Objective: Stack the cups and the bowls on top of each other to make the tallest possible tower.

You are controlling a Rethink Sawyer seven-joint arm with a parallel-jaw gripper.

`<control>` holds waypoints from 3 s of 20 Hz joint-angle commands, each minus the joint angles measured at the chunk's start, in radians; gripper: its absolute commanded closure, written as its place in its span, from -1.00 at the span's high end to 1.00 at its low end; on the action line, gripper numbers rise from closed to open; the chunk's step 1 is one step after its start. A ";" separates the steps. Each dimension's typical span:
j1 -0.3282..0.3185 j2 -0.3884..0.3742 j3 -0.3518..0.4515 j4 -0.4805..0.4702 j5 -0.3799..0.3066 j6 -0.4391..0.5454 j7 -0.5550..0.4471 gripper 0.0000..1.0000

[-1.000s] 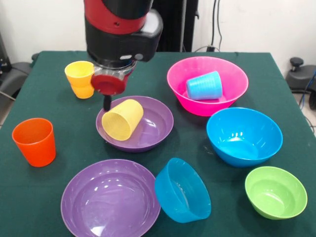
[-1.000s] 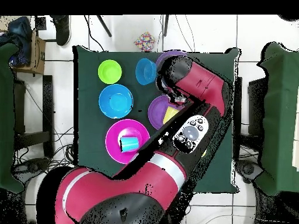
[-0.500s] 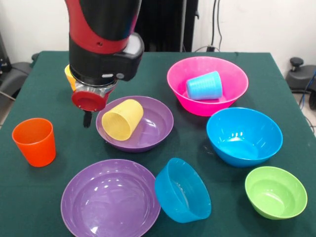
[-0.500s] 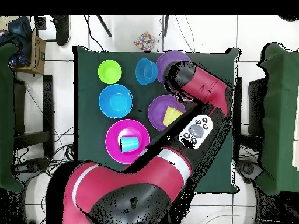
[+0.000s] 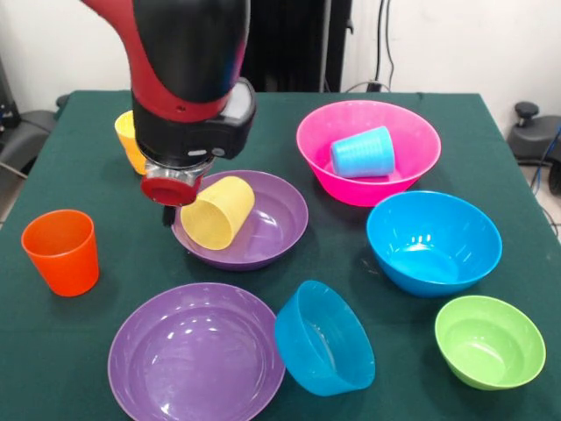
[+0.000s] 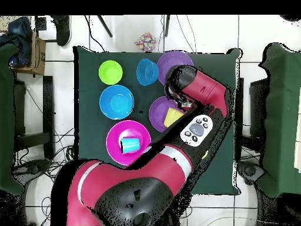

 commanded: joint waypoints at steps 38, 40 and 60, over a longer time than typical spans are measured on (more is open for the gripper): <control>-0.090 0.233 -0.006 -0.328 -0.133 0.781 0.068 -1.00; -0.089 0.231 -0.011 -0.331 -0.139 0.779 0.069 -1.00; -0.002 0.099 -0.013 -0.204 -0.106 0.428 0.113 -1.00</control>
